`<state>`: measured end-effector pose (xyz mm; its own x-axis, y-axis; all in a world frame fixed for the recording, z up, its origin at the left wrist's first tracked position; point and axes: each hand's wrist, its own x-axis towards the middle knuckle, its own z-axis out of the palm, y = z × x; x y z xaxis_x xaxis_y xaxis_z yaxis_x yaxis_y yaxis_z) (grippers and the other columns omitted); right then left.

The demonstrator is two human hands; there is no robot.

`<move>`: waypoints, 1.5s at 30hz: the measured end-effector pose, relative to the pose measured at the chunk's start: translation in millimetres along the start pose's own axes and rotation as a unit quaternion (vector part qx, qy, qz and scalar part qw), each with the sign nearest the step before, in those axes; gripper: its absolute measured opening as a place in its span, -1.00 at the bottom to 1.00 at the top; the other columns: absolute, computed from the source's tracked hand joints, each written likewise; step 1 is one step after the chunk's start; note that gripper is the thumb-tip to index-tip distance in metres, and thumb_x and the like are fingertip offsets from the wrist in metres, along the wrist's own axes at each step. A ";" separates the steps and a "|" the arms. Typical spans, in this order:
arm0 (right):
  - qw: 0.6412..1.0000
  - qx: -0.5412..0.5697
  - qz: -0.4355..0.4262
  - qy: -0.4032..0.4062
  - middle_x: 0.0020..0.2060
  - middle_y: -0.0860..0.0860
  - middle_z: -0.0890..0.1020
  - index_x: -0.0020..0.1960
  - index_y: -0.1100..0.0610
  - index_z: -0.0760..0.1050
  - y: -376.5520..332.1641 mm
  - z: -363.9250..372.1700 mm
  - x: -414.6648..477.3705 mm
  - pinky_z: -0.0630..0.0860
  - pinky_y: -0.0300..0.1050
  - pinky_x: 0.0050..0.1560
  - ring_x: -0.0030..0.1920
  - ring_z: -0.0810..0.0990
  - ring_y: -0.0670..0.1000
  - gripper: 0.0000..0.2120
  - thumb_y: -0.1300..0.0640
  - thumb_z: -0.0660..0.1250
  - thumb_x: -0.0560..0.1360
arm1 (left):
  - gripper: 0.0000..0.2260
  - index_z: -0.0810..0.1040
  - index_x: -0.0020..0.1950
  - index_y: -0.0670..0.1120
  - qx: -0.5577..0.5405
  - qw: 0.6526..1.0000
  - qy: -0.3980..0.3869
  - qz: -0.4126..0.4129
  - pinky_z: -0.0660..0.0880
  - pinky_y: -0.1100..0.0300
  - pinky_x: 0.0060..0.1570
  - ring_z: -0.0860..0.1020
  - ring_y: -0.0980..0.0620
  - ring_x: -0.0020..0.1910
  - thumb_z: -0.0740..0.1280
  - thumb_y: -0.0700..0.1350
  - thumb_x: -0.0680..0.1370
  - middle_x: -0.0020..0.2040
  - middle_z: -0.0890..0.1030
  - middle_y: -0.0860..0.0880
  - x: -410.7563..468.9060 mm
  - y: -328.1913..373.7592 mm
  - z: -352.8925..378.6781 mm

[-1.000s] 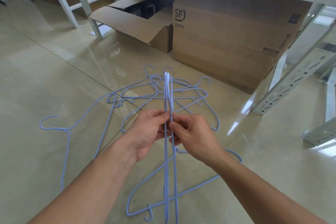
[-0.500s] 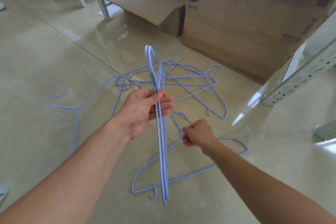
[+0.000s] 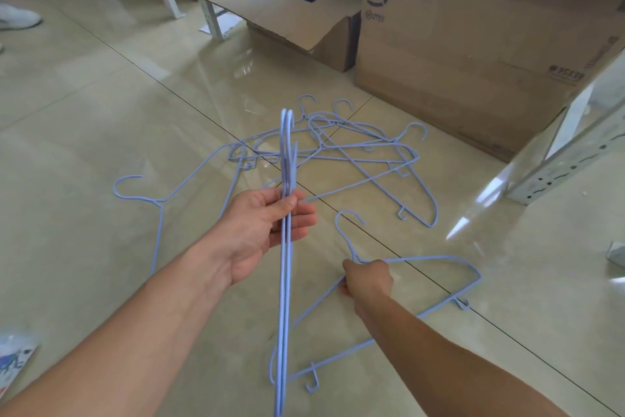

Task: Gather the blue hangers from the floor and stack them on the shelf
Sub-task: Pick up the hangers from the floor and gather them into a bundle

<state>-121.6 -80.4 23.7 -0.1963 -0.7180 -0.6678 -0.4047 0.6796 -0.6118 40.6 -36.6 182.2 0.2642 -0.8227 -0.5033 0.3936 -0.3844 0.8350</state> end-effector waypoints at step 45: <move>0.973 -0.045 -0.176 -0.145 -0.26 0.26 0.65 -0.09 0.35 0.58 -202.5 35.2 114.2 0.64 -0.17 -0.41 -0.43 0.63 0.03 -0.92 0.42 0.31 0.53 | -0.88 0.57 0.04 -0.24 -0.055 0.998 0.004 0.007 0.64 0.16 -0.20 0.71 -0.08 -0.13 0.30 -0.22 0.57 -0.09 0.71 -0.19 91.8 72.8 -32.0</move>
<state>-30.6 -294.7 56.4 0.2230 -0.8227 -0.5230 -0.4810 0.3738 -0.7931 121.7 -126.7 189.7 0.2780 -0.8238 -0.4940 0.4838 -0.3242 0.8129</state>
